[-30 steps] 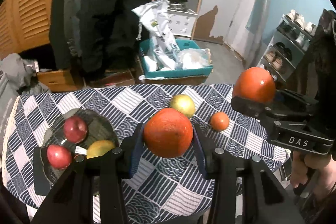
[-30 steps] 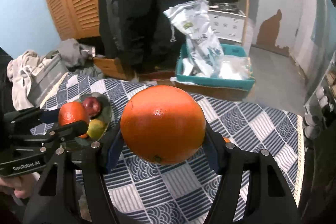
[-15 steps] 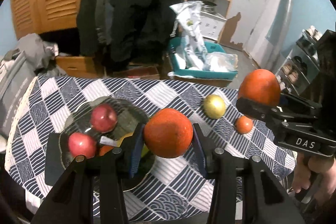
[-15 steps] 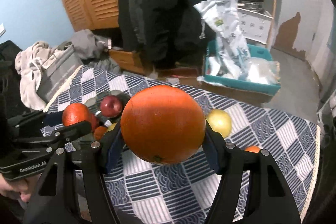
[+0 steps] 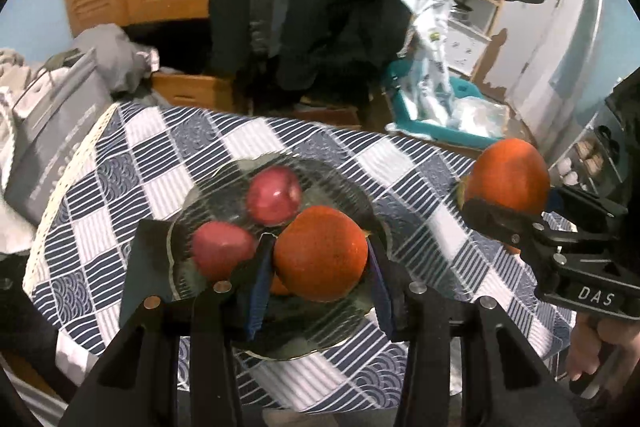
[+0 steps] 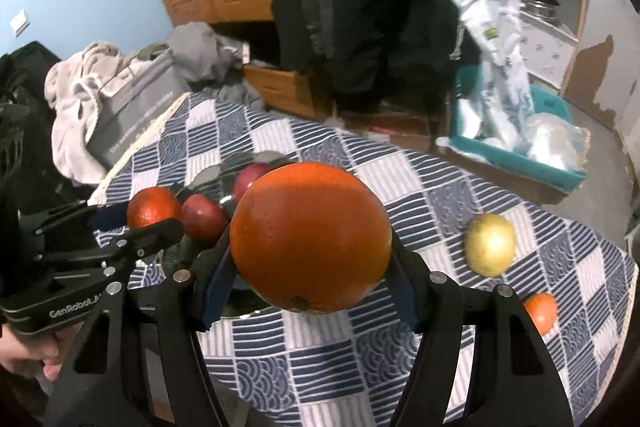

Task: Organize fruits
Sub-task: 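Lower the orange into the bowl and open the right tool while the left releases the tangerine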

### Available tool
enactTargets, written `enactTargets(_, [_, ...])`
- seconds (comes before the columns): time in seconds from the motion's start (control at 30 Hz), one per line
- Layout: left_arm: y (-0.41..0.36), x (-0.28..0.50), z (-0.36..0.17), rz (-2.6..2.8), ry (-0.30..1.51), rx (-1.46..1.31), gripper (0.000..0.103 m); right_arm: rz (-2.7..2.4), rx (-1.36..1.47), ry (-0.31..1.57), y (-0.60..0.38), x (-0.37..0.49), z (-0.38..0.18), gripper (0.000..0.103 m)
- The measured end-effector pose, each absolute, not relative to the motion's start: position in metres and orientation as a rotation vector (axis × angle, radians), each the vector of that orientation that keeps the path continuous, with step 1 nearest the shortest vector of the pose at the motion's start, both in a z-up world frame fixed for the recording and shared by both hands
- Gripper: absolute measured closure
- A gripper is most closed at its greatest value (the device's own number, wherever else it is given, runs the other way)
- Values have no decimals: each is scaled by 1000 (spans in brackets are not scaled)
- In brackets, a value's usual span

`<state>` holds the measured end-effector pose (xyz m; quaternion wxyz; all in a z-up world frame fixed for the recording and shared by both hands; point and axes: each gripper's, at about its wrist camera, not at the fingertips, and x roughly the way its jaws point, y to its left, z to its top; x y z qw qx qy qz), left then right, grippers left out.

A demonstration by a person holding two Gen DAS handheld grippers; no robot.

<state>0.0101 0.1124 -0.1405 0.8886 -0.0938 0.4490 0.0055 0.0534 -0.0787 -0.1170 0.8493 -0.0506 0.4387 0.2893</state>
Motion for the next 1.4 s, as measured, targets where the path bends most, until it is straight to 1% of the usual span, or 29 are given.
enactTargets(0.57, [166, 5, -206, 113, 1082, -261, 58, 716, -154, 1090, -14, 44, -192, 36])
enactTargets(1.0, [172, 6, -229, 118, 1151, -268, 58, 763, -172, 1174, 6, 39, -217, 34])
enactTargets(1.1, [170, 6, -227, 118, 1140, -261, 51, 761, -173, 1193, 6, 39, -222, 34])
enactTargets(1.13, [170, 6, -226, 120, 1134, -258, 45, 760, -174, 1197, 6, 40, -223, 33])
enactTargets(1.17, [171, 6, -225, 121, 1128, -256, 41, 759, -175, 1203, 6, 40, -224, 33])
enactTargets(1.4, [178, 5, -215, 137, 1103, -285, 39, 741, -185, 1218, 4, 39, -233, 32])
